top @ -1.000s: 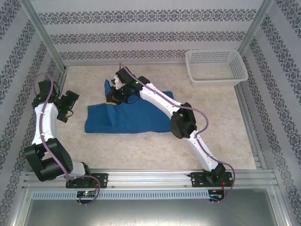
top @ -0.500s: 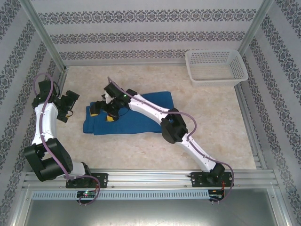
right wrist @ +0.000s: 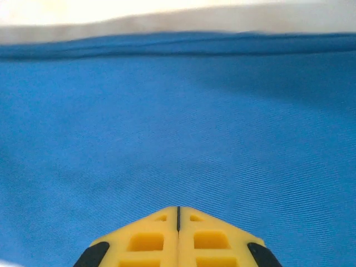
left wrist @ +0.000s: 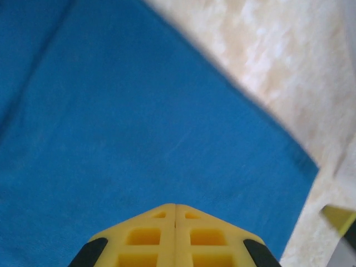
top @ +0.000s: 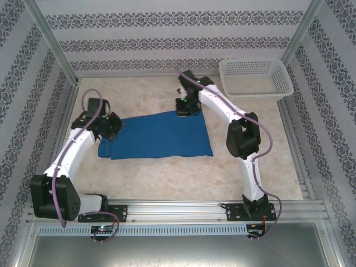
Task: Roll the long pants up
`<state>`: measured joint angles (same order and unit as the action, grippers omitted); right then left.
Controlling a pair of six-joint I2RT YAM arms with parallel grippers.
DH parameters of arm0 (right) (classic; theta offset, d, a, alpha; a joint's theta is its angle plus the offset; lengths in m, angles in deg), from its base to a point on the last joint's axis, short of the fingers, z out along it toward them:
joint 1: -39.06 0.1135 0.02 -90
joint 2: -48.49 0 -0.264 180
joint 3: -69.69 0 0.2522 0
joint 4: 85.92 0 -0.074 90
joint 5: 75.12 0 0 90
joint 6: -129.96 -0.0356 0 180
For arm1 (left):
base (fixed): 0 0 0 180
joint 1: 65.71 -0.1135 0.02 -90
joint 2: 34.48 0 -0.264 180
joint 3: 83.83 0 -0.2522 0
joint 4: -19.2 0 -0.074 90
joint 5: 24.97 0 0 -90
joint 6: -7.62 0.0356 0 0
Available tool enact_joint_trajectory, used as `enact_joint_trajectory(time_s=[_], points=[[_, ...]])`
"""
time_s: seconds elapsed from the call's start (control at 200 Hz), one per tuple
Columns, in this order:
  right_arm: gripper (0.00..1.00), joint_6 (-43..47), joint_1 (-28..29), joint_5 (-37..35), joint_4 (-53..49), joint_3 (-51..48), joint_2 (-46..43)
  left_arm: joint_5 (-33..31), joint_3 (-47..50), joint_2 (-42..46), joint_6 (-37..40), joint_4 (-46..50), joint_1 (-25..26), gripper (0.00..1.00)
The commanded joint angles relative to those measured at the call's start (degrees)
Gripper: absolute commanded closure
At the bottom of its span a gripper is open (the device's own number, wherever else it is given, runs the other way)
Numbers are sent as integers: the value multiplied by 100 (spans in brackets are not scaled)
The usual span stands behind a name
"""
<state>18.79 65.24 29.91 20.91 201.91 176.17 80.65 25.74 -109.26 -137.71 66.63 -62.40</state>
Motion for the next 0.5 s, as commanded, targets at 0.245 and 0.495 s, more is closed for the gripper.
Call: enact_joint_trajectory(time_s=[0.245,0.495], points=[[100,821,-322,346,221,144,638,-1770,-608,-2310,-687,-133,781,100],[100,813,-27,171,786,-1270,337,-2241,-1227,-3414,-904,-143,860,100]])
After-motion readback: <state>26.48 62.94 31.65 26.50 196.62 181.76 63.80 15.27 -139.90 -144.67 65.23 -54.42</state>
